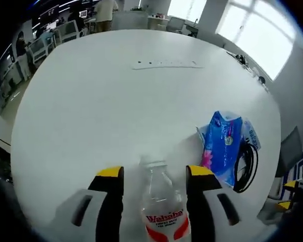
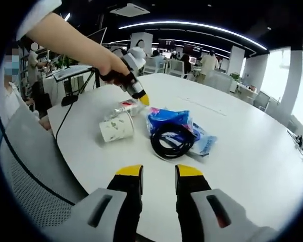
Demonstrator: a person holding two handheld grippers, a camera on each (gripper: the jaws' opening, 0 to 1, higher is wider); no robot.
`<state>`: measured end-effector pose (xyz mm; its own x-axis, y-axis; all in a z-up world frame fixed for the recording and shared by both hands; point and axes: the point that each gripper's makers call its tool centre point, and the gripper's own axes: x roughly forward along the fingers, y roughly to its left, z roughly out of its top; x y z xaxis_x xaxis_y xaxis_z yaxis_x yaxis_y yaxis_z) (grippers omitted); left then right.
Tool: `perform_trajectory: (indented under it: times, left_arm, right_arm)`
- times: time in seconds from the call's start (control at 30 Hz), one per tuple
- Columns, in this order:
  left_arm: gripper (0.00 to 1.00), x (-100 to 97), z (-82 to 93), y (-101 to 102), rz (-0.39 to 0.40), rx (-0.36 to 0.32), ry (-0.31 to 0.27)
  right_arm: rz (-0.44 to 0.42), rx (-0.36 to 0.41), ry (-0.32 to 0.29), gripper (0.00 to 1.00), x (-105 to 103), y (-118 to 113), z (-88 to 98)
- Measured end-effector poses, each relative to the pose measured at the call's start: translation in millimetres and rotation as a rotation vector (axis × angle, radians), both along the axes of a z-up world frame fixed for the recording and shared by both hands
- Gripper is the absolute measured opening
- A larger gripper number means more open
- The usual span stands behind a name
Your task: Arrange the tabletop items into an orderly group along one side of the table until the central work area is clear of visible clutter.
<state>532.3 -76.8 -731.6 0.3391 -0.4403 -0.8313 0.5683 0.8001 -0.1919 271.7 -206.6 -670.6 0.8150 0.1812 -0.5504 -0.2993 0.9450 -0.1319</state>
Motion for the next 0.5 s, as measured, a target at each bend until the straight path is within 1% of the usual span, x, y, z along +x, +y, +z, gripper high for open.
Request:
perform_trajectory:
  times: [0.1, 0.2, 0.27, 0.33, 0.43, 0.47, 0.5]
  left_arm:
    - [0.48, 0.5, -4.6, -3, -0.004, 0.003, 0.005]
    - [0.47, 0.1, -3.9, -9, 0.01, -0.017, 0.018]
    - [0.46, 0.5, -7.5, -13, 0.006, -0.022, 0.029]
    - [0.46, 0.1, -12.1, -11, -0.003, 0.004, 0.027]
    - [0.45, -2.2, -13.9, -12, -0.002, -0.004, 0.039]
    - [0.44, -0.1, -12.2, -12, -0.004, -0.004, 0.024]
    - [0.43, 0.1, -12.9, -10, 0.002, 0.005, 0.03]
  right_arm:
    - [0.01, -0.015, 0.005, 0.23, -1, 2, -2.1]
    - [0.022, -0.006, 0.012, 0.22, -1, 5, -3.6]
    - [0.024, -0.003, 0.018, 0.21, -2, 6, -4.3]
    - [0.026, -0.003, 0.019, 0.21, -2, 6, -4.4]
    - [0.027, 0.0, 0.023, 0.21, -2, 8, -5.1]
    - [0.029, 0.003, 0.024, 0.21, -3, 9, -5.2]
    - [0.033, 0.009, 0.025, 0.19, -3, 10, -5.3]
